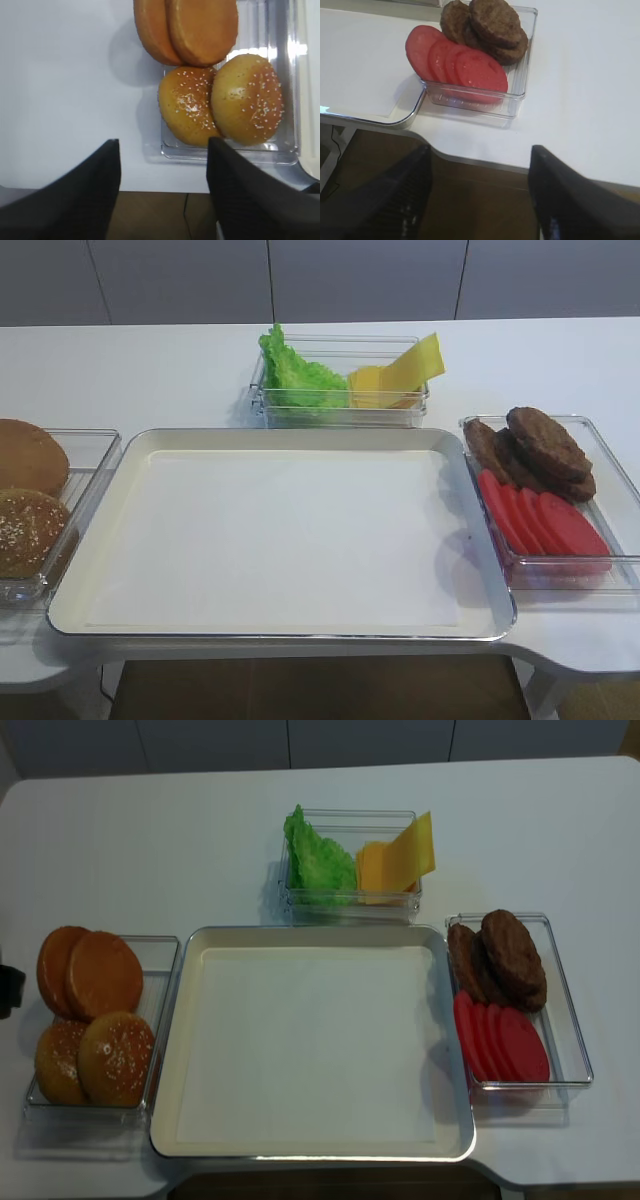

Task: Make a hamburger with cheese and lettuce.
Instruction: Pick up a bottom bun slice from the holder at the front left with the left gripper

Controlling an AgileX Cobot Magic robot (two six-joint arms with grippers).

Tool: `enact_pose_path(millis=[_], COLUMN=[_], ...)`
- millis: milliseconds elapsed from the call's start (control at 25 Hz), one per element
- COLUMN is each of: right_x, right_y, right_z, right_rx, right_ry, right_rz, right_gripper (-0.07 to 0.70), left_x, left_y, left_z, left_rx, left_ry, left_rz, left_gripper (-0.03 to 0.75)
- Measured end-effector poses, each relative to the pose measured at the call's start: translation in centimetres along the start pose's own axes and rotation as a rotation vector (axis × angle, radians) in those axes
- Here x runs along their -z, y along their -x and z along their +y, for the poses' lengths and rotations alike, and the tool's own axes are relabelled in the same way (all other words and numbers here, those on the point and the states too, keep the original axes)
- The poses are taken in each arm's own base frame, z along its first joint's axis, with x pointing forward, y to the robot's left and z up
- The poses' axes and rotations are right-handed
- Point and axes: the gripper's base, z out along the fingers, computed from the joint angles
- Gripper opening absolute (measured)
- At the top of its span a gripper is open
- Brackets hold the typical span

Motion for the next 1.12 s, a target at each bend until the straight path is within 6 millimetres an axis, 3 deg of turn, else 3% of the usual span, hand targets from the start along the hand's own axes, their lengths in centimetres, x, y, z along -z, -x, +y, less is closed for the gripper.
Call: enact_pose_path(millis=[240, 600, 1120], right_x=[0.0, 0.0, 0.0], right_y=[0.0, 0.0, 0.0], right_z=[0.0, 0.0, 0.0], right_rx=[0.000, 0.000, 0.000], right_ry=[0.000, 0.000, 0.000], right_rz=[0.000, 0.000, 0.000], right_gripper=[0.475, 0.475, 0.475], left_x=[-1.8, -1.7, -6.8], left_y=[2.2, 4.9, 7.7], left_z=[0.6, 1.0, 3.4], left_rx=[0.005, 0.012, 0.055], left_ry=[0.030, 0.019, -0.213], left_rz=[0.055, 0.027, 0.124], left_gripper=[0.407, 0.408, 0.408])
